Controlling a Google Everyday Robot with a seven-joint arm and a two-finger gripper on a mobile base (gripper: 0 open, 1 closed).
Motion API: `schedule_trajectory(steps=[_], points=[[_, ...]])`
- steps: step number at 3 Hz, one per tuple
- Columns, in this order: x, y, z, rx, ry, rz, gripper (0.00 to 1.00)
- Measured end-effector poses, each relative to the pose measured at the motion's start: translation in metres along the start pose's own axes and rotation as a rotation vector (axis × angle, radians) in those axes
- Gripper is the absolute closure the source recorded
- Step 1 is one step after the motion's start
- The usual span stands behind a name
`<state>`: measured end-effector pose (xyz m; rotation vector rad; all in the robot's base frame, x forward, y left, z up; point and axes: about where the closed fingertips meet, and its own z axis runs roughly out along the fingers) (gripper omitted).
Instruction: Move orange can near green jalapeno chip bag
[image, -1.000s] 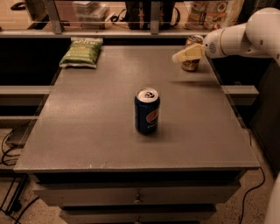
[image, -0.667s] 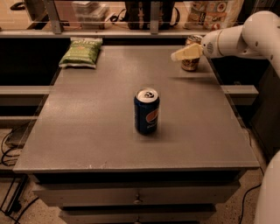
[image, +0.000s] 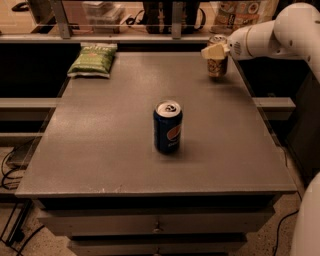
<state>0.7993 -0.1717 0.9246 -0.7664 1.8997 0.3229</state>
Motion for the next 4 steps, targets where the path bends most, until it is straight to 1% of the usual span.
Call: schedule_trajectory(steps=[1,2,3,4], points=[[-0.022,0.017,0.002,-0.045,-0.030,-0.044,0.88],[-0.054,0.044,0.012,-0.132,-0.102,-0.079,1.00],[-0.087,0.085,0.015,-0.268,-0.186,-0.117,1.00],[-0.088,0.089,0.015,-0.281,-0.186,-0.120,1.00]])
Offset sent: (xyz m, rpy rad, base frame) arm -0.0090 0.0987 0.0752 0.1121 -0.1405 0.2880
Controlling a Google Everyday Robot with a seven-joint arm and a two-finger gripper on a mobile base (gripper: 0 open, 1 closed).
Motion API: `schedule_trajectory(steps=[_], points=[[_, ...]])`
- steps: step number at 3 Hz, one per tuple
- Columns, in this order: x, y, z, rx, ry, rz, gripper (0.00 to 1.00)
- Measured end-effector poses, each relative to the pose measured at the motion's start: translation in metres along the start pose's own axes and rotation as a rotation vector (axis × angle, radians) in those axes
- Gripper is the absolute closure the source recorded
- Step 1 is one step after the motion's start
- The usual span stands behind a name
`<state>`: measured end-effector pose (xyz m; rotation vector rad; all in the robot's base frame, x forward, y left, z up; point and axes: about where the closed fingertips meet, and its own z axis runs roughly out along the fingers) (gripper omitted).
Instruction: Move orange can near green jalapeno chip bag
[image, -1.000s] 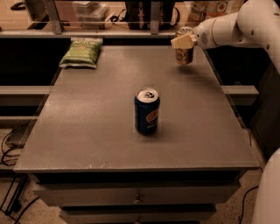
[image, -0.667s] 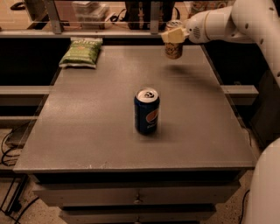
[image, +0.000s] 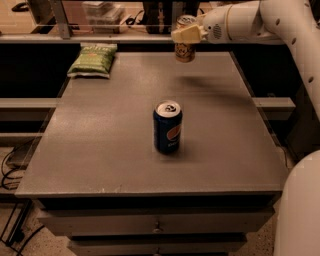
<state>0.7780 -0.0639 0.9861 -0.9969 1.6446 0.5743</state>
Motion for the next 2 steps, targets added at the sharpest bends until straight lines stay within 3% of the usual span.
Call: schedule_trajectory(steps=[1,2], points=[[0.002,0.015,0.020,-0.040,-0.004,0.010,1.00],[-0.012,0.040,0.048,-0.089,-0.023,-0.017,1.00]])
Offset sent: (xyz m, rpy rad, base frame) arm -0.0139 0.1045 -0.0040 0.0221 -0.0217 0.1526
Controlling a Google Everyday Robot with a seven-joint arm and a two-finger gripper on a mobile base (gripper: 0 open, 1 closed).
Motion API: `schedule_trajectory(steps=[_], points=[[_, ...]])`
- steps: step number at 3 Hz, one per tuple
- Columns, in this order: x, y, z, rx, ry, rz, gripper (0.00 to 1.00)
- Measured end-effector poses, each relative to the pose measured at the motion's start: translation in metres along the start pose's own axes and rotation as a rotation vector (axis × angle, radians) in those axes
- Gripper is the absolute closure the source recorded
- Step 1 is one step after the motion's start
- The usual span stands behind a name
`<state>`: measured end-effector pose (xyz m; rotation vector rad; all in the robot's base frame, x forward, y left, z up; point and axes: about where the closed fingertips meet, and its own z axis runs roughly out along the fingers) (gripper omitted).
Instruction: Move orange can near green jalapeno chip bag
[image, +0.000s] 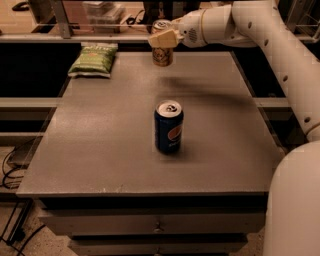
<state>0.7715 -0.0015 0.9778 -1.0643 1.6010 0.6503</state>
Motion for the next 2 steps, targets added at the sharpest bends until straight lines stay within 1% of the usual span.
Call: schedule_trajectory(steps=[1,2], points=[[-0.012,0.020,0.028,-0.025,-0.012,-0.029,1.00],[-0.013,0.037,0.061,-0.049,-0.011,-0.039,1.00]])
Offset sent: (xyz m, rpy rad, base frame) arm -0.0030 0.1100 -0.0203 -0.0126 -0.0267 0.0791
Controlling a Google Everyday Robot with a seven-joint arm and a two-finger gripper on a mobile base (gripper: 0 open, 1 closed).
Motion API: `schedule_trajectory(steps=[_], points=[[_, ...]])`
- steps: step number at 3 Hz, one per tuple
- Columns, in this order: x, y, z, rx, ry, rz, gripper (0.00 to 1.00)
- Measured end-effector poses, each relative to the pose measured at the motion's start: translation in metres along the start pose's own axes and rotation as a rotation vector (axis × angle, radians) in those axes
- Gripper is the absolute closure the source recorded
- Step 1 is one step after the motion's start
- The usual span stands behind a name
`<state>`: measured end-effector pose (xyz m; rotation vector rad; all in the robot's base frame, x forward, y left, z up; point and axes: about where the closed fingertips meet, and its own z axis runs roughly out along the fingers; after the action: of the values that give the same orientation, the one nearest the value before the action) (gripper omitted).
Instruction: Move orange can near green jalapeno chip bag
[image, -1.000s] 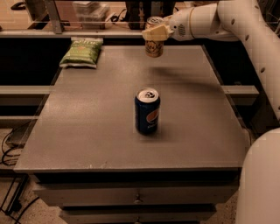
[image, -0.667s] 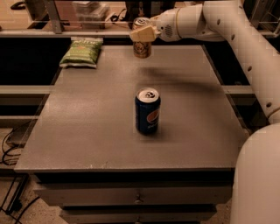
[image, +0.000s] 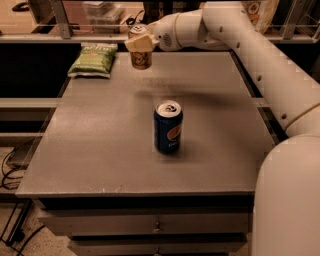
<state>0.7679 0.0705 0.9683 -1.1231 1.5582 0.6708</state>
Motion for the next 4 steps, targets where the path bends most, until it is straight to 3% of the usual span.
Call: schedule_trajectory(steps=[2,4], points=[[0.015,0.013,0.056,0.024,-0.008,0.085,0.58],[0.039,0.009,0.073,0.106,0.023,0.165,0.12]])
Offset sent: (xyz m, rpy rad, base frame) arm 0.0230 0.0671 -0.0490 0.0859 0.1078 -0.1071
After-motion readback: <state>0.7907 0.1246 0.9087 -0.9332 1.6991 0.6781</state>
